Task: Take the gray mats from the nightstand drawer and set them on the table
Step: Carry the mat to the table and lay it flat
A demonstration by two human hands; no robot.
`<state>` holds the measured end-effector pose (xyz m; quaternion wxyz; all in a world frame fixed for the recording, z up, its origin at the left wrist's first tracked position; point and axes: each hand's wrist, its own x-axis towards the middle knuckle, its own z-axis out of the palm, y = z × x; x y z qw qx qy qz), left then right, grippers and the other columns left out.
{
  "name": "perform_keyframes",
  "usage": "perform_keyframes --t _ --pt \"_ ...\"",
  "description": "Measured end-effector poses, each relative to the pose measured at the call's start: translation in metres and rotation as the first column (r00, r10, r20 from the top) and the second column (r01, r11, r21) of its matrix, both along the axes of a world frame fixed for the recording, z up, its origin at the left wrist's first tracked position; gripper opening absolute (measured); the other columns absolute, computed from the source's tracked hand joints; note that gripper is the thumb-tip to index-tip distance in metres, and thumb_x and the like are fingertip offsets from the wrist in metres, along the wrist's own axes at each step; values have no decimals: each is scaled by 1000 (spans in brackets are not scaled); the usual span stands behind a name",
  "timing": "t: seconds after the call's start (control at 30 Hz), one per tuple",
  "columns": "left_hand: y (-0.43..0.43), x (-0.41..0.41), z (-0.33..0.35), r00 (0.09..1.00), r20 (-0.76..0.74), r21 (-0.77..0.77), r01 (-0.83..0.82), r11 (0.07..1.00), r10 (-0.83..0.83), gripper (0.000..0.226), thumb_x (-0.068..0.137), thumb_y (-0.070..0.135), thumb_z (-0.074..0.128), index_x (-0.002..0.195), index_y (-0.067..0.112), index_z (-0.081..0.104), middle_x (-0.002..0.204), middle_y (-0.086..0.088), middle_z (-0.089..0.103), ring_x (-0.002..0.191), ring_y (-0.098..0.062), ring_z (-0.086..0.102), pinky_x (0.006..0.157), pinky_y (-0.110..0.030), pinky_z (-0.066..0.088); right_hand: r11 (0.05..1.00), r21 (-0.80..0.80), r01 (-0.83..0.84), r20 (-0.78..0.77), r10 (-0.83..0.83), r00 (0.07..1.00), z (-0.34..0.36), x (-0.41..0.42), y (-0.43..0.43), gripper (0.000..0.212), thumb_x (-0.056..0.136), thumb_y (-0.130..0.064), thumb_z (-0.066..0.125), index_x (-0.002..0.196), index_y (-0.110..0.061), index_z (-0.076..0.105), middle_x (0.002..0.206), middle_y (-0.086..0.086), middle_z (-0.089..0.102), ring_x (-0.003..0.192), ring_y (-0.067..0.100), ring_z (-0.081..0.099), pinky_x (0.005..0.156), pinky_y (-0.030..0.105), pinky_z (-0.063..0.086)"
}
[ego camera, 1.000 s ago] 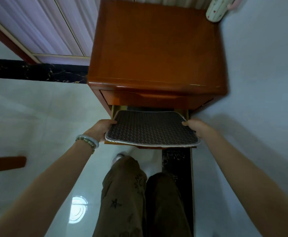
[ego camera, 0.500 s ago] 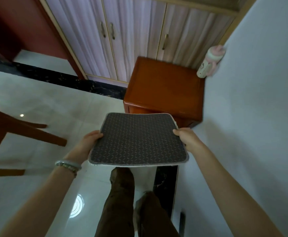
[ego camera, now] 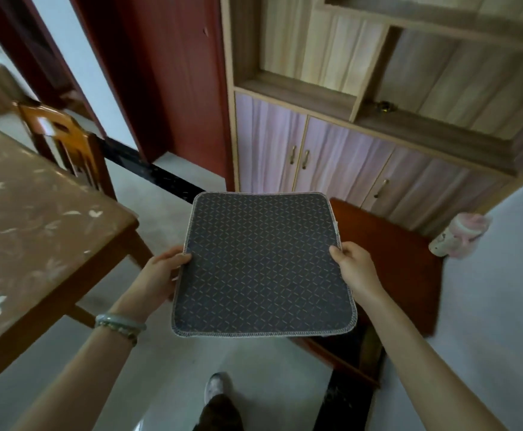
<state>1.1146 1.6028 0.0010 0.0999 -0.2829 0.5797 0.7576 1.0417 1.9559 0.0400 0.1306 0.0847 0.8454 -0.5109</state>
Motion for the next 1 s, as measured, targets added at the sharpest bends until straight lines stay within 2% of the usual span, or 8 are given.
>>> perform_keyframes --t 0.13,0.27,0.33,0.4,0.5,0.73,0.87,1.0 --pt "-59 -14 20 992 -6 39 -128 991 129 23 94 13 51 103 15 71 105 -10 71 88 -23 72 66 -33 56 996 -8 -84 -70 83 994 5 -29 -67 22 96 -28 49 86 -10 59 90 11 65 84 27 63 77 41 52" --pt "-105 -24 32 983 -22 56 -183 982 184 30 94 11 49 121 9 62 112 -15 68 96 -29 66 77 -39 54 987 -46 -151 -69 148 987 1 -54 -125 24 97 -23 49 95 -2 61 94 19 67 89 33 64 85 48 52" --pt "-121 -27 36 978 -14 73 -207 976 208 32 95 10 47 125 5 58 121 -21 63 109 -37 60 89 -45 50 986 -44 -163 -73 159 985 0 -69 -148 26 97 -21 49 91 2 59 91 25 64 87 39 62 77 43 51" --pt "-132 -33 38 974 -9 73 -224 972 225 36 96 9 45 131 1 52 132 -26 55 124 -44 49 105 -53 39 986 -44 -163 -74 159 984 0 -82 -164 24 96 -20 49 81 -4 57 78 14 62 75 30 59 64 32 45" --pt "-151 -55 37 956 -6 56 -294 954 294 37 95 5 44 131 0 51 134 -29 51 123 -45 48 110 -56 33 982 -42 -186 -74 182 980 -5 -116 -188 32 95 -20 51 86 10 51 73 21 47 71 26 49 65 35 40" --pt "-188 -132 19 910 19 116 -414 903 414 25 94 10 51 115 10 64 113 -18 66 101 -34 63 89 -46 51 961 -7 -275 -90 274 958 -18 -230 -240 32 93 -23 53 92 9 53 94 34 58 80 42 57 73 45 47" --pt "-207 -195 15 873 7 150 -482 863 487 22 94 9 50 106 12 68 103 -15 71 88 -29 70 69 -39 57 932 -20 -361 -76 358 930 -22 -321 -277 33 93 -24 54 86 8 50 76 28 49 71 24 47 64 33 33" --pt "-219 -255 23 839 -21 112 -538 835 544 24 94 9 49 110 13 66 105 -11 71 96 -28 66 78 -39 50 899 -16 -438 -93 435 896 -11 -412 -313 31 93 -24 54 89 6 53 90 34 57 72 21 50 64 32 34"
